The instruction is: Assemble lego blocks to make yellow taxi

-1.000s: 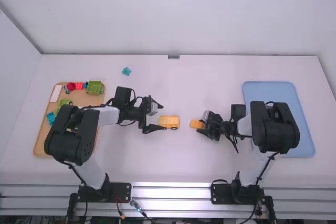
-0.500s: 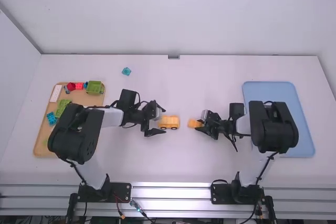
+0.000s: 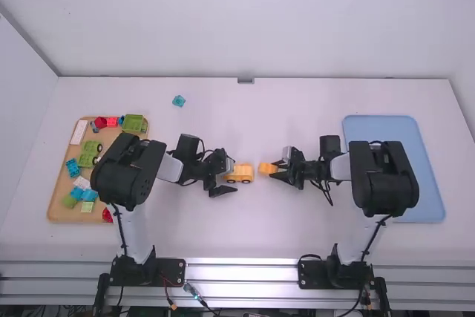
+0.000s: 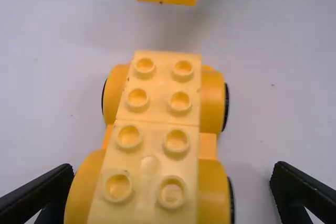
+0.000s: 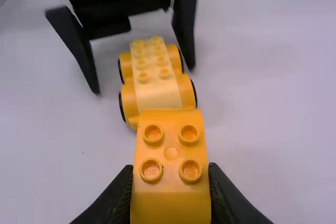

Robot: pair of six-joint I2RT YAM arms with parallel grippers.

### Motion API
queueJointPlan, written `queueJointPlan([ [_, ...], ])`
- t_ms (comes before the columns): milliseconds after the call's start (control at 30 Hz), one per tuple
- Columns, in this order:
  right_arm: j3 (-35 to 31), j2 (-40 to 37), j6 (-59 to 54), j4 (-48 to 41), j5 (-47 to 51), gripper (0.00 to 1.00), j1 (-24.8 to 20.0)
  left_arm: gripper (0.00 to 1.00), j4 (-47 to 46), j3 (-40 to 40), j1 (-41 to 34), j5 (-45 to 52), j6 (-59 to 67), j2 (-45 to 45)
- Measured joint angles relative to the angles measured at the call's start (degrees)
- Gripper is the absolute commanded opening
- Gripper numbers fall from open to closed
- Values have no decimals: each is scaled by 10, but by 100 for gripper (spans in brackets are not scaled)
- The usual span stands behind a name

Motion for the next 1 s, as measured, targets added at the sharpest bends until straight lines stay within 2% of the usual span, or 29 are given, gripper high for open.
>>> queueJointPlan([
  [100,20,0,-2,-12,1,22,27,100,-5,12,0,-3,0,0],
  [233,44,0,-2,-15,3,21,64,86,1,16,0,-3,-1,0],
  [500,64,0,11,-16,36,19,115,72,6,25,-1,8,6,23],
  [733,64,0,26,-14,62,18,129,56,-4,45,-1,26,15,36],
  [1000,64,0,30,4,76,16,131,51,-7,45,-2,28,17,37],
])
